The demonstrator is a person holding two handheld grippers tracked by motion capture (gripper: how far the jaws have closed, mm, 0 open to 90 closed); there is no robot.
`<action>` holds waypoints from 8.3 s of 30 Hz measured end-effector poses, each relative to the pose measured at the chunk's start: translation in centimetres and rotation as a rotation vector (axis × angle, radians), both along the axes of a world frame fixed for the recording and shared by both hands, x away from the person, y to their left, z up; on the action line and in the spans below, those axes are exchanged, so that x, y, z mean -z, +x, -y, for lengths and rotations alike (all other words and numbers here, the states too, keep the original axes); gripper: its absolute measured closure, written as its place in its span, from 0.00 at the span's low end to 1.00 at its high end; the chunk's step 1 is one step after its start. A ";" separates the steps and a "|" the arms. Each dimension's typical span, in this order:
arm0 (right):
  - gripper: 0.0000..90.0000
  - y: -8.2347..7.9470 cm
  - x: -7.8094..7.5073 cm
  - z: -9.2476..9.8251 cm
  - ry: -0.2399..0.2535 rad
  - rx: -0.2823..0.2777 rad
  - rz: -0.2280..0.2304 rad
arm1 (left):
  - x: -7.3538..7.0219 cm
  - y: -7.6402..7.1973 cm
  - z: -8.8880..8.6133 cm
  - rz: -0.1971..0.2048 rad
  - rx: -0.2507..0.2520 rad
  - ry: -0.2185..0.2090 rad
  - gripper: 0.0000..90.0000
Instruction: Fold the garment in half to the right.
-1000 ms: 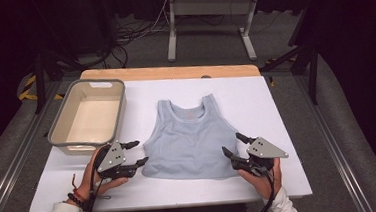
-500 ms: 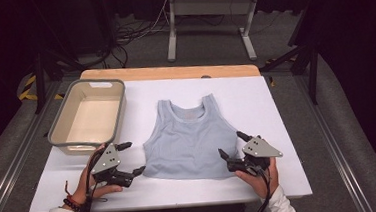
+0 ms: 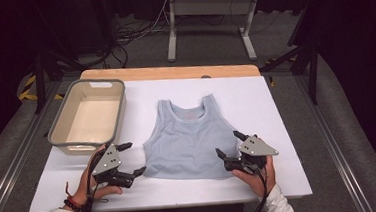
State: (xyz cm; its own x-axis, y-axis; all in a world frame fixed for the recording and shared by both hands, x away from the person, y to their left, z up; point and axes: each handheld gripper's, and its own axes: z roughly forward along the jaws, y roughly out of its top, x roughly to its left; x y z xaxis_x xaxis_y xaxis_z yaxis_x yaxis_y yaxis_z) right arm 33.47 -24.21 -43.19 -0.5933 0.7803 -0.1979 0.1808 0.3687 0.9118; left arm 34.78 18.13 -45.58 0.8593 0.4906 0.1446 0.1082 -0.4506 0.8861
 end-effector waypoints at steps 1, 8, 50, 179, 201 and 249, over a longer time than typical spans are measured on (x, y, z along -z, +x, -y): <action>0.20 0.0 0.0 0.0 0.001 0.001 0.000 | 0.0 0.0 0.0 -0.001 0.001 0.001 0.13; 0.21 0.4 0.0 0.2 0.016 0.006 -0.013 | -0.2 0.4 0.5 -0.011 -0.016 -0.006 0.13; 0.41 12.6 -5.2 -15.3 -0.016 -0.141 -0.166 | 0.3 1.0 2.5 -0.163 -0.030 0.072 0.20; 0.96 18.7 -6.4 -13.2 0.074 -0.122 -0.258 | -5.7 1.6 10.6 -0.063 0.193 0.197 0.85; 0.88 18.1 -4.0 -5.5 0.065 0.016 -0.260 | -2.5 1.8 16.4 -0.086 0.224 0.096 0.78; 0.76 6.0 -0.7 -3.0 -0.067 -0.114 -0.286 | -0.1 -0.2 10.4 -0.103 0.235 0.126 0.49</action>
State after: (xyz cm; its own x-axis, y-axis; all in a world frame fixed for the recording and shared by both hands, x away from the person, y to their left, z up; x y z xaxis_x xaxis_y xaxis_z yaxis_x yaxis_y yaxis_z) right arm 39.50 -21.22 -42.48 -0.7150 0.6967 -0.0592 0.3808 0.4589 0.8027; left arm 34.57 7.70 -45.45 0.9607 0.2596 0.0983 0.0738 -0.5802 0.8111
